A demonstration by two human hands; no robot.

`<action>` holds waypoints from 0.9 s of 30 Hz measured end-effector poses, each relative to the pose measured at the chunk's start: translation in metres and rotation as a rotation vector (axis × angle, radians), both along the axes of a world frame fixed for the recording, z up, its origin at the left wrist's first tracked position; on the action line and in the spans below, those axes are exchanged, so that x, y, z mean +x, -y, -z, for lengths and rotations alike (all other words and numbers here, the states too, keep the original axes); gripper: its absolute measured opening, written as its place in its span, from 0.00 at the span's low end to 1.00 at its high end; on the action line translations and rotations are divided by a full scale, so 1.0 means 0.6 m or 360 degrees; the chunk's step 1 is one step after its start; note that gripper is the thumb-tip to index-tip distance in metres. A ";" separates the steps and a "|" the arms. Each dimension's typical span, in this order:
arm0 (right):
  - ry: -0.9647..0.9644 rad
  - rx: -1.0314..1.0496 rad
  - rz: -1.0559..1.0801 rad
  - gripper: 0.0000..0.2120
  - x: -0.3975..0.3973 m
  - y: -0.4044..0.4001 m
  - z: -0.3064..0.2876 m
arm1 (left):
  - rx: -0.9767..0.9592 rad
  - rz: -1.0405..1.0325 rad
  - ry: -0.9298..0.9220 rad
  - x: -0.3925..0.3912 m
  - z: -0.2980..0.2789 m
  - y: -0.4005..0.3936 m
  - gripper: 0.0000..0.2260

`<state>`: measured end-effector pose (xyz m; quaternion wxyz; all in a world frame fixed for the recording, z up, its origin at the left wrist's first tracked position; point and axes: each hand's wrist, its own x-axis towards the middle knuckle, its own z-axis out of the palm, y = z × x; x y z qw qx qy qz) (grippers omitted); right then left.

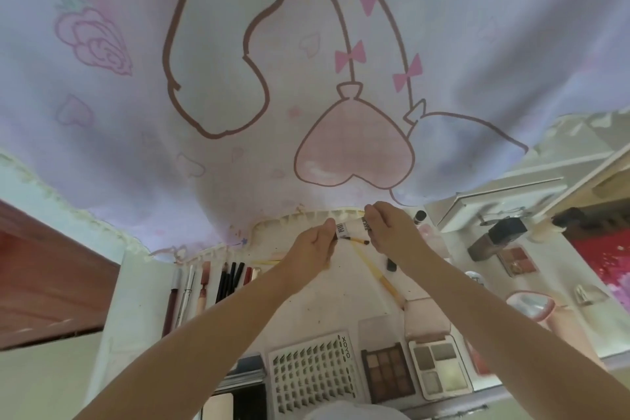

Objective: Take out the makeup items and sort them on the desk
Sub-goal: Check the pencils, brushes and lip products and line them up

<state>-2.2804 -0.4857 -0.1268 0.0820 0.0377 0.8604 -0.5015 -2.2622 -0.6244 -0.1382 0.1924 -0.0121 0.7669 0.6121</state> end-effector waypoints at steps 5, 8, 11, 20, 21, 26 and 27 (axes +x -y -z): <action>-0.0220 0.0088 -0.0061 0.17 0.050 -0.021 -0.035 | 0.0244 0.0051 0.0190 0.025 -0.033 -0.014 0.20; -0.0064 0.0032 0.0031 0.18 0.053 -0.029 -0.046 | 0.0263 -0.0030 0.0210 0.039 -0.048 -0.030 0.21; 0.0308 -0.0187 0.0145 0.21 0.050 -0.023 -0.056 | 0.0054 -0.0225 -0.0045 0.050 -0.046 -0.042 0.20; 0.0331 -0.0432 0.0281 0.23 0.064 -0.013 -0.066 | -0.0086 -0.0485 -0.0328 0.034 -0.070 -0.061 0.19; 0.0364 -0.0465 0.0315 0.23 0.064 -0.014 -0.065 | 0.0002 -0.0474 -0.0324 0.034 -0.073 -0.063 0.18; 0.0460 -0.0580 0.0381 0.26 0.056 -0.025 -0.073 | 0.0374 -0.0266 -0.0269 0.037 -0.078 -0.069 0.04; 0.0472 -0.0572 0.0363 0.27 0.054 -0.026 -0.076 | 0.0479 -0.0249 -0.0240 0.035 -0.077 -0.068 0.02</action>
